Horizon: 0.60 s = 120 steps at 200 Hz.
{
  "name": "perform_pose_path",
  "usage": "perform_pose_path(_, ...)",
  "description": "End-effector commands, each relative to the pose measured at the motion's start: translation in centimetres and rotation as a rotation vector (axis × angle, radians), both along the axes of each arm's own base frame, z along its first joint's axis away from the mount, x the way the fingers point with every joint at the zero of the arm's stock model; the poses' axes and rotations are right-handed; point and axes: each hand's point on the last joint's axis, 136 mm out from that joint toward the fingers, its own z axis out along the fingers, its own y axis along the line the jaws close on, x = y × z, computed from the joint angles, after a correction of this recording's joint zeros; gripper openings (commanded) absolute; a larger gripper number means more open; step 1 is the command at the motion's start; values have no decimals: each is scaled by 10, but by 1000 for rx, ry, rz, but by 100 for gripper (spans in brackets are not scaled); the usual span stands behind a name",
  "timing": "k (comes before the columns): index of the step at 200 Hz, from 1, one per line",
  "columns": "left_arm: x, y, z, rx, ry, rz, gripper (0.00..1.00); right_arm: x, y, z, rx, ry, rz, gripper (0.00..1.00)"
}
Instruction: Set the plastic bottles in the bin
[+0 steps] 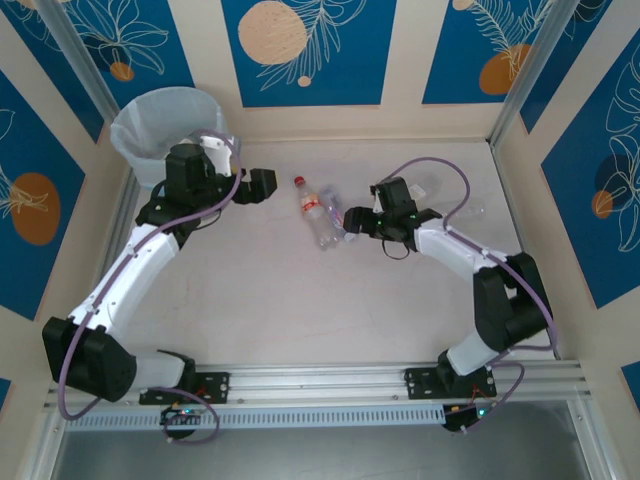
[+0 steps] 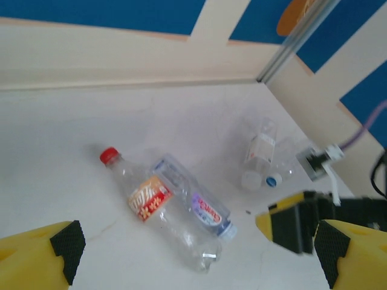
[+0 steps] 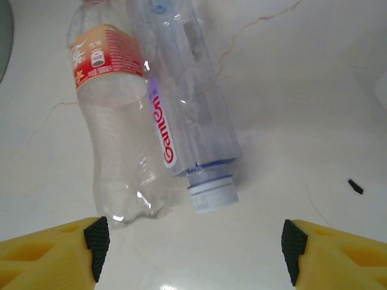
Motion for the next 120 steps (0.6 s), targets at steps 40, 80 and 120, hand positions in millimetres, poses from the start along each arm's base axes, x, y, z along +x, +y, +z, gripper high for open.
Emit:
perform_pose_path(40,-24,12,-23,70,36,19,99,2,13,-27,-19,122,-5,73)
perform_pose_path(80,-25,18,-25,101,32,47,99,-2,22,-39,-9,148,47,67)
perform_pose_path(120,-24,20,-26,105,29,60,99,-1,29,-45,-32,114,118,61)
